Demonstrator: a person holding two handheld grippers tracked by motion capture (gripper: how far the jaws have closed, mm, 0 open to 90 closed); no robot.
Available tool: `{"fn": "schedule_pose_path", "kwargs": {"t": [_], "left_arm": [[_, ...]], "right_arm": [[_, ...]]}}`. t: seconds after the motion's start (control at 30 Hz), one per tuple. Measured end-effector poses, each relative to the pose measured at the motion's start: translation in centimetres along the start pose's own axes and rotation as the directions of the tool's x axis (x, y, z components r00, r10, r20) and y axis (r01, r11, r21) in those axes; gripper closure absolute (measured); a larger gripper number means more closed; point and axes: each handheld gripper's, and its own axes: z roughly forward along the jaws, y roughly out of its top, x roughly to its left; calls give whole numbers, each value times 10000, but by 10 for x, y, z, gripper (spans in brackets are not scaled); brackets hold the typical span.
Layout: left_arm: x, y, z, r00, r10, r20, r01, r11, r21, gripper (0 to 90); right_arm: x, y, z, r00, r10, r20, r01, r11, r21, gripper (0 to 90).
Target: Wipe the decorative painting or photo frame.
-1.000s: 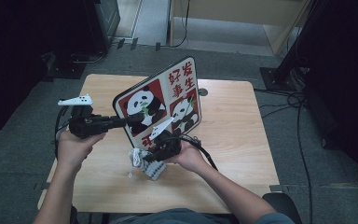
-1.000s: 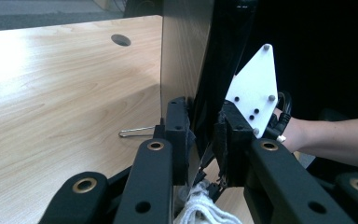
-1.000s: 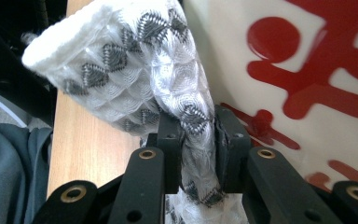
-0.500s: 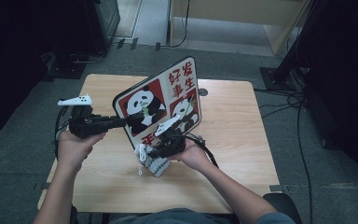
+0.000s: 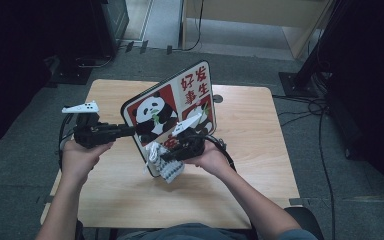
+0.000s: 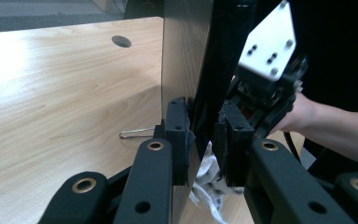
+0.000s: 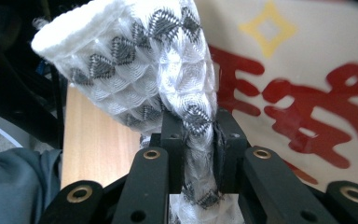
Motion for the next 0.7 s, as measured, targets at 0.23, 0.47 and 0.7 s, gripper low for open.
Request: {"fn": "schedule_pose_path", "kwargs": {"t": [0.23, 0.47, 0.7], "left_arm": [[-1, 0, 0, 10000, 16, -50, -16, 10000, -29, 771], [0, 0, -1, 9999, 8, -134, -9, 10000, -97, 771], [0, -1, -1, 10000, -17, -97, 16, 9999, -131, 771]], "right_arm": [[6, 15, -26, 10000, -30, -76, 27, 9988, -486, 786], [11, 37, -54, 9999, 126, -1, -126, 9948, -1011, 786], [16, 69, -80, 9999, 46, 139, -25, 9894, -1454, 784]]}}
